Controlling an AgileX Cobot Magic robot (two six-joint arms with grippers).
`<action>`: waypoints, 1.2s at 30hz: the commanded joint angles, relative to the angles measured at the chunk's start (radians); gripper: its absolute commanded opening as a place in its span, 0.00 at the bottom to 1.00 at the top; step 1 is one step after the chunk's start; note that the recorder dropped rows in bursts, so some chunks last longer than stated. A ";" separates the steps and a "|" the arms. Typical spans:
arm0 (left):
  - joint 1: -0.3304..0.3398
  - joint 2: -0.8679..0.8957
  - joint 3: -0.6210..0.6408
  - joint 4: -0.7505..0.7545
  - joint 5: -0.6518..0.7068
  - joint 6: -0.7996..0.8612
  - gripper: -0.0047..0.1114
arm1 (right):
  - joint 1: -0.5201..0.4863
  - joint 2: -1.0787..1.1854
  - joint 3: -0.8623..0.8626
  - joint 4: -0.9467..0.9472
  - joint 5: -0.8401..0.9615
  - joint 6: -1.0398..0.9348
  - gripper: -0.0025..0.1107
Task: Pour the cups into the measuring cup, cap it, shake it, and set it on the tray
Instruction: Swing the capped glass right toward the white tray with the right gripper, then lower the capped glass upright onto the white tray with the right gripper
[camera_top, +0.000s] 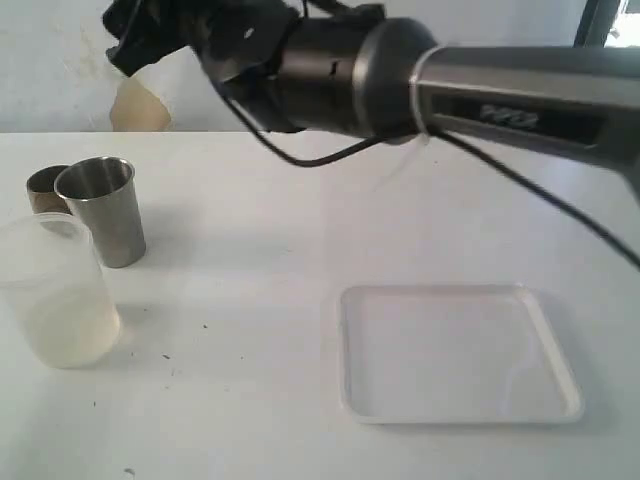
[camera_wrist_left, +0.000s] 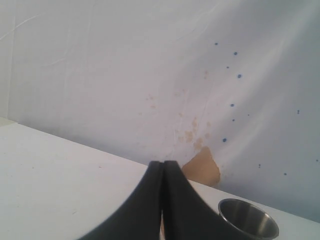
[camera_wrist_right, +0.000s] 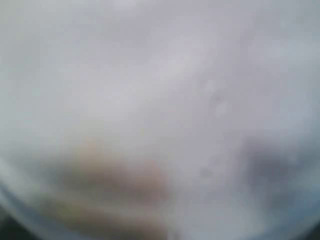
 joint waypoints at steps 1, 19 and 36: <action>0.000 -0.004 0.003 0.010 -0.001 0.001 0.04 | -0.074 -0.159 0.114 0.227 0.124 0.015 0.02; 0.000 -0.004 0.003 0.011 0.008 -0.009 0.04 | -0.267 -0.605 0.770 0.647 0.219 0.013 0.02; 0.000 -0.004 0.003 0.033 0.018 -0.025 0.04 | -0.277 -0.623 1.300 -0.700 -0.110 1.297 0.02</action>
